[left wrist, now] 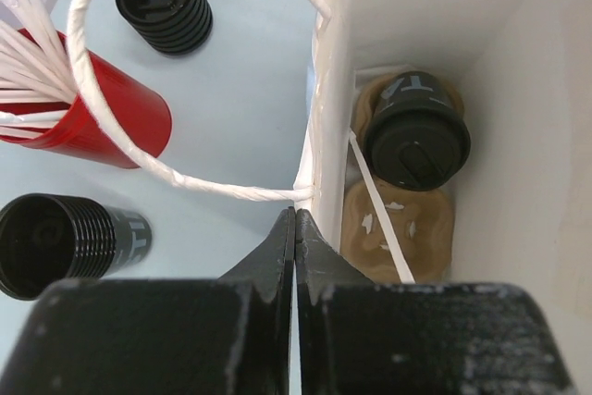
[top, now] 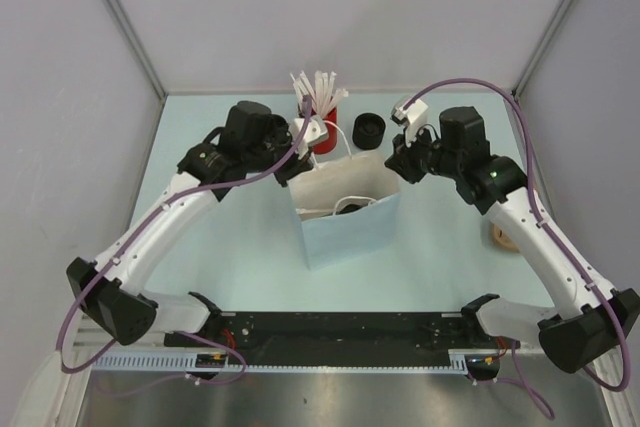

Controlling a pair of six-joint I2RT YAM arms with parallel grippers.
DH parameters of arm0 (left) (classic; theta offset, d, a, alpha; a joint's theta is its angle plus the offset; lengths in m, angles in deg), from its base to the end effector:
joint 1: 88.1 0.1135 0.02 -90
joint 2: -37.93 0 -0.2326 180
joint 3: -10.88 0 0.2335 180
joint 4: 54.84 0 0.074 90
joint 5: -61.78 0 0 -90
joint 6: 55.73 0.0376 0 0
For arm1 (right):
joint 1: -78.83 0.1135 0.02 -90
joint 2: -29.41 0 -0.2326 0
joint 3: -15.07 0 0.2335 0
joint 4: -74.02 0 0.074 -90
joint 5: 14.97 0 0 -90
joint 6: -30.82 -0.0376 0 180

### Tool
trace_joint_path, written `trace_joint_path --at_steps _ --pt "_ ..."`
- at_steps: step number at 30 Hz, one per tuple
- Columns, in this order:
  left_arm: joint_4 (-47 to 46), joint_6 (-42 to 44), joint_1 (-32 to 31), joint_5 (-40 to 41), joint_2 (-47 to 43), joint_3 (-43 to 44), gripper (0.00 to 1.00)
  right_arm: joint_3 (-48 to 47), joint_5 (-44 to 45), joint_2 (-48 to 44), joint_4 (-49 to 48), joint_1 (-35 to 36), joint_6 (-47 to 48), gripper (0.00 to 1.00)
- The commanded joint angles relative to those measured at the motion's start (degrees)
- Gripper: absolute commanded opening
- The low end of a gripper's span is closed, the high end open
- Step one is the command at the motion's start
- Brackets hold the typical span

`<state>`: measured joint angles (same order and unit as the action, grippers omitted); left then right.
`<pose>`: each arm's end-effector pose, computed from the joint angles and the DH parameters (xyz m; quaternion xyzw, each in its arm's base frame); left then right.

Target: Pack the takeout coffee

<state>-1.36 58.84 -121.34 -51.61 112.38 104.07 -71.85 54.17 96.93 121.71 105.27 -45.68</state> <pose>0.2159 -0.1594 0.3508 0.5016 0.7141 -0.2134 0.4393 0.2156 0.1221 0.3543 -0.3756 0.7618 0.2113 0.4837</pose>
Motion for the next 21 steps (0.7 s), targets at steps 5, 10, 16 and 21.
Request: trace_joint_path --at_steps 5,10,16,21 --pt "-2.90 -1.11 -1.57 3.27 4.55 6.60 0.00 -1.10 -0.76 -1.52 0.87 -0.16 -0.40 0.11" --pt "-3.78 -1.90 -2.80 5.73 7.01 9.05 0.00 -0.74 -0.85 -2.22 0.43 -0.16 -0.40 0.13" --pt "-3.96 -2.52 -3.77 6.78 9.65 10.90 0.00 0.13 -1.81 -3.19 -0.28 -1.47 -0.75 0.16" --pt "-3.78 -3.13 -3.94 7.23 10.71 11.70 0.00 0.75 -2.51 -3.63 -0.98 -2.53 -0.93 0.20"
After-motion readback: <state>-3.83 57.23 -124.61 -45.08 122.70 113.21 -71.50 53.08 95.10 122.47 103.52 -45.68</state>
